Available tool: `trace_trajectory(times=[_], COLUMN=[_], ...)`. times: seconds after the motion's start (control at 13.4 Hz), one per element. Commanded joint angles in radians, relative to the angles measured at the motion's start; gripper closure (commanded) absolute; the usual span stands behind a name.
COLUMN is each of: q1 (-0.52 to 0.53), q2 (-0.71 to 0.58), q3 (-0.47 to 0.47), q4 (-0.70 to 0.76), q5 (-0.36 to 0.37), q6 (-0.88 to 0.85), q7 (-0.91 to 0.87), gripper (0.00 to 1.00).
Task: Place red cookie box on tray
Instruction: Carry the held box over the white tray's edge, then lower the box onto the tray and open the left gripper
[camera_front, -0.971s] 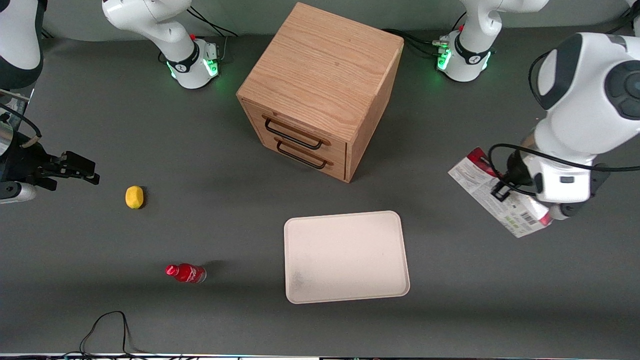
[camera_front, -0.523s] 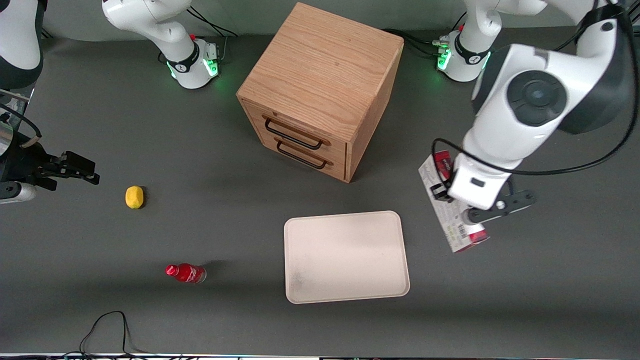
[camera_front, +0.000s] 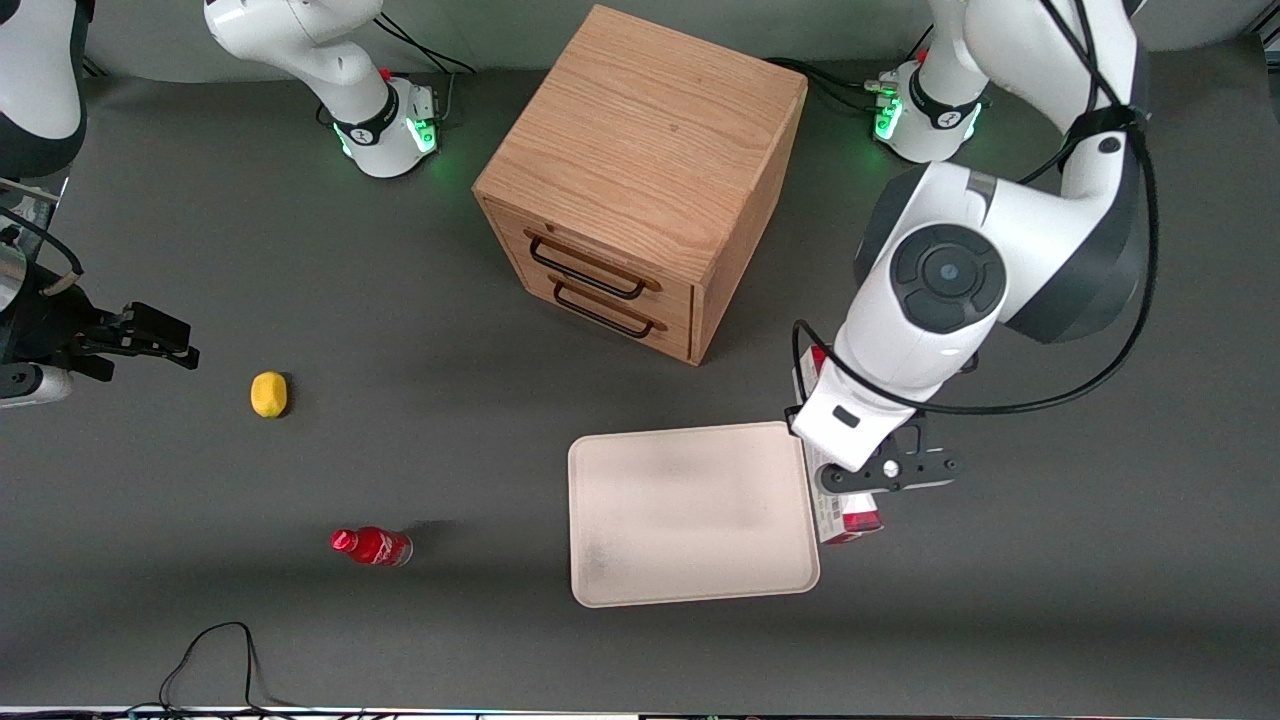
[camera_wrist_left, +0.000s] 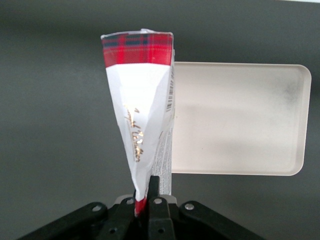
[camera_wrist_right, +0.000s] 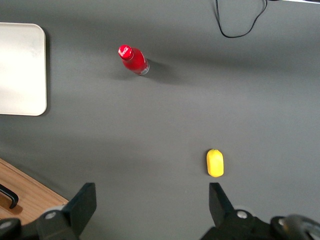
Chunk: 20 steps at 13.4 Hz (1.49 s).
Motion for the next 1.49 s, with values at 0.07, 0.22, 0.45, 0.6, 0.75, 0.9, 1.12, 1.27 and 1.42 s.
trace_trajectory(times=[0.07,0.22,0.45,0.6,0.75,0.9,1.12,1.27,1.42], q1=[-0.005,-0.005,-0.003,-0.003,0.000,0.003,0.003,0.001,0.000], q2=[0.062,0.107,0.170,0.210,0.236,0.244,0.270,0.276,0.278], q3=[0.005,0.004,0.004,0.005,0.005,0.007,0.007,0.007,0.007], q4=[0.074,0.062,0.016,0.002,-0.023,-0.061,-0.075,-0.092,-0.095], q5=[0.013,0.013,0.015,0.021,0.028,0.031,0.039,0.056,0.056], q6=[-0.014,0.039,0.157,0.202,0.248,0.303,0.317,0.348,0.349], q7=[0.039,0.029,0.000,-0.002,-0.002,-0.002,-0.010,-0.036,-0.042], gripper=[1.00,1.00,1.00,1.00,1.00,1.00,1.00,1.00,1.00])
